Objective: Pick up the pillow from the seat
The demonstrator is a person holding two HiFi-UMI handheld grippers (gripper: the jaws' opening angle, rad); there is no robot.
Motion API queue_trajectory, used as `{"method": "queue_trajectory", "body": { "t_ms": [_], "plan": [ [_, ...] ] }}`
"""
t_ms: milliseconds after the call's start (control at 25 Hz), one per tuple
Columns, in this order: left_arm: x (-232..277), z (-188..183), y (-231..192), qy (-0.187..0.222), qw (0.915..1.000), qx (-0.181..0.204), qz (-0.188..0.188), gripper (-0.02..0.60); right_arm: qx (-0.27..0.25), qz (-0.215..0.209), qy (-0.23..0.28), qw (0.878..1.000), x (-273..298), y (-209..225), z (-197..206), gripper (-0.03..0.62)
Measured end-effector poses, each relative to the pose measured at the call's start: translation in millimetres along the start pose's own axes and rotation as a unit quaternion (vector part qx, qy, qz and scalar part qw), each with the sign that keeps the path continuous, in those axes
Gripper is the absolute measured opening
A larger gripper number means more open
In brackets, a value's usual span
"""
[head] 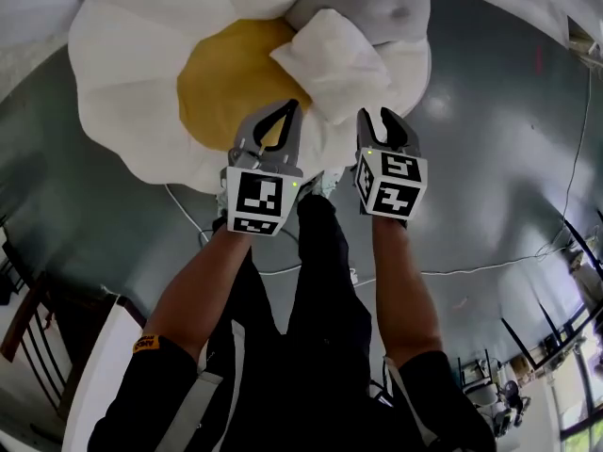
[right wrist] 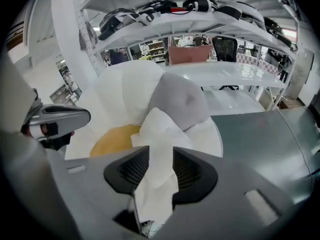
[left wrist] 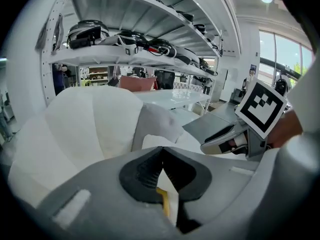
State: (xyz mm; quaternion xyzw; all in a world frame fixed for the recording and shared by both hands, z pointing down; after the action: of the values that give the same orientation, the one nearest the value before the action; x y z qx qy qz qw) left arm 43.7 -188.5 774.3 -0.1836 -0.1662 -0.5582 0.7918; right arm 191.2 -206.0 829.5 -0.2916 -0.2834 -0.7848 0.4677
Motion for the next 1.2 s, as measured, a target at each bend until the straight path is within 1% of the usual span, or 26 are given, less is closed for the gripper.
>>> {"method": "queue_trajectory", "body": {
  "t_ms": [240,640,800,960,1040,1200],
  "plan": [
    [24.1,23.8,-4.2,-0.008,0.9999,-0.011,-0.008,0.003,-0.007,0.009,-0.015,1.000,27.5,16.3,23.2,0.166],
    [49.8,61.3,-9.9,-0.040,0.9991,-0.006,-0.012,0.003,0.001,0.008,-0.035,0.999,55.8,26.3,47.3,0.189],
    [56.7,70.8,-15.8,-0.047,0.9987,-0.008,-0.016,0.003,-0.006,0.003,-0.043,0.999,66.7,23.5,54.5,0.207],
    [63.0,75.7,-14.5,-0.050,0.9986,-0.010,-0.013,0.003,-0.011,0.003,-0.050,0.999,73.1,25.0,58.3,0.207],
    [64.8,78.1,-14.7,-0.051,0.9986,-0.009,-0.012,0.003,-0.014,0.005,-0.053,0.998,77.0,25.0,59.6,0.192],
    [69.0,83.5,-15.4,-0.056,0.9984,-0.008,-0.008,0.003,-0.019,0.010,-0.056,0.998,83.3,24.5,61.5,0.139]
  ]
}}
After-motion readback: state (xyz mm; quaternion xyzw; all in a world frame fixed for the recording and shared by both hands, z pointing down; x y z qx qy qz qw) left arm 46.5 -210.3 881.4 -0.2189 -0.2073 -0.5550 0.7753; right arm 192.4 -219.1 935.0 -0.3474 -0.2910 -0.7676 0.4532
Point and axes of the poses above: the fingertips, and each gripper's own axes: x forward along the fingers, y to its right, z out of its underside, the point moved 2 cm from there along -x, backward along the fingers, and after that the axes turned 11 degrees about y, right-handed, at the moved point
